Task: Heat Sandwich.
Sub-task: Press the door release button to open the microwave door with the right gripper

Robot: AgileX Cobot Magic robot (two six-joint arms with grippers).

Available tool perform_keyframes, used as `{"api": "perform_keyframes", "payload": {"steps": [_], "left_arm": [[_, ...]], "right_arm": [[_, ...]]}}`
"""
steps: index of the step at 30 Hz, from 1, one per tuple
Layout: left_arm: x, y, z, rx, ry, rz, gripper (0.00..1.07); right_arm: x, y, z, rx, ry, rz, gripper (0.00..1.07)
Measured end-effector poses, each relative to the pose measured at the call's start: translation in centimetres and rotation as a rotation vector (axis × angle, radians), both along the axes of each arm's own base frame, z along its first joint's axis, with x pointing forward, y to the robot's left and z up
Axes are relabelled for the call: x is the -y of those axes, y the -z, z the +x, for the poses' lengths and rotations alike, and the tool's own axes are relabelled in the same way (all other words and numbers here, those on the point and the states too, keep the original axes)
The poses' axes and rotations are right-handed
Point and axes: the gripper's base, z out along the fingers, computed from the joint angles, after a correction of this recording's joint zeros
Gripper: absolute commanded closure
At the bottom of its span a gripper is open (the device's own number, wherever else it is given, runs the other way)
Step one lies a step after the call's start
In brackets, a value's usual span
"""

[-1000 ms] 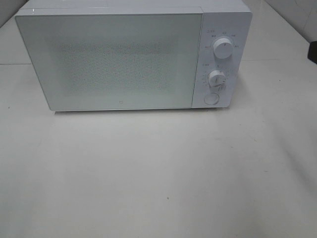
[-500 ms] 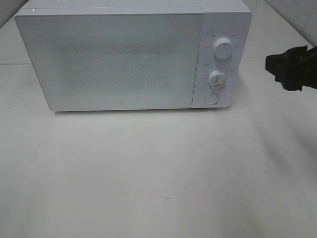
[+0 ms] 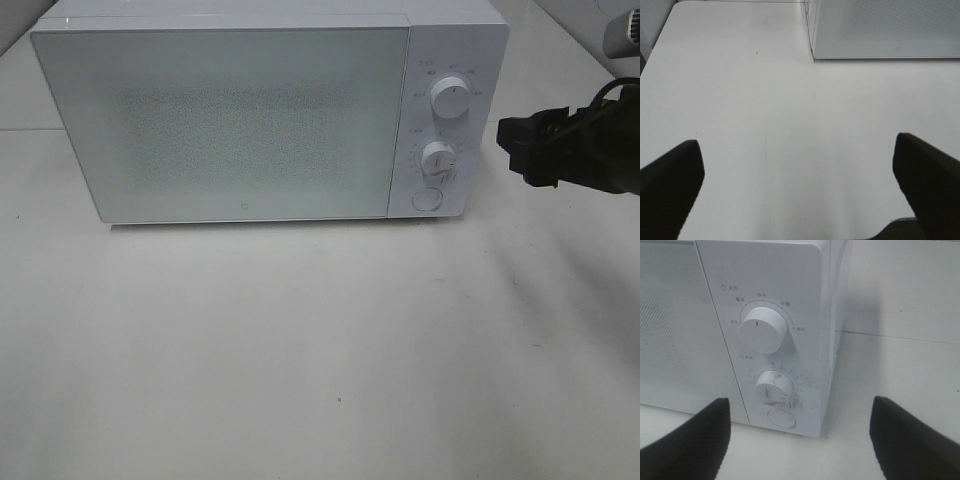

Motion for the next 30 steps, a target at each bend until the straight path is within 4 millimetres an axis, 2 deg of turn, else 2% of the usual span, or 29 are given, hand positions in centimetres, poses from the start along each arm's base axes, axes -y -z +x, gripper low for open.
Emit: {"api": "perform_keyframes", "payload": {"steps": [8, 19, 30], "left_arm": [[0.0, 0.0, 0.0, 0.000, 0.000, 0.000, 0.09], [0.0, 0.0, 0.0, 0.000, 0.000, 0.000, 0.09], [0.0, 0.0, 0.0, 0.000, 0.000, 0.000, 0.09]], "right_arm": [[1.0, 3.5, -0.7, 0.069, 0.113, 0.054, 0.32], [1.5, 5.9, -1.4, 0.072, 0.149, 0.044, 0.32], [-1.3, 7.5, -2.1, 0.054, 0.173, 0.010, 0.32]]}}
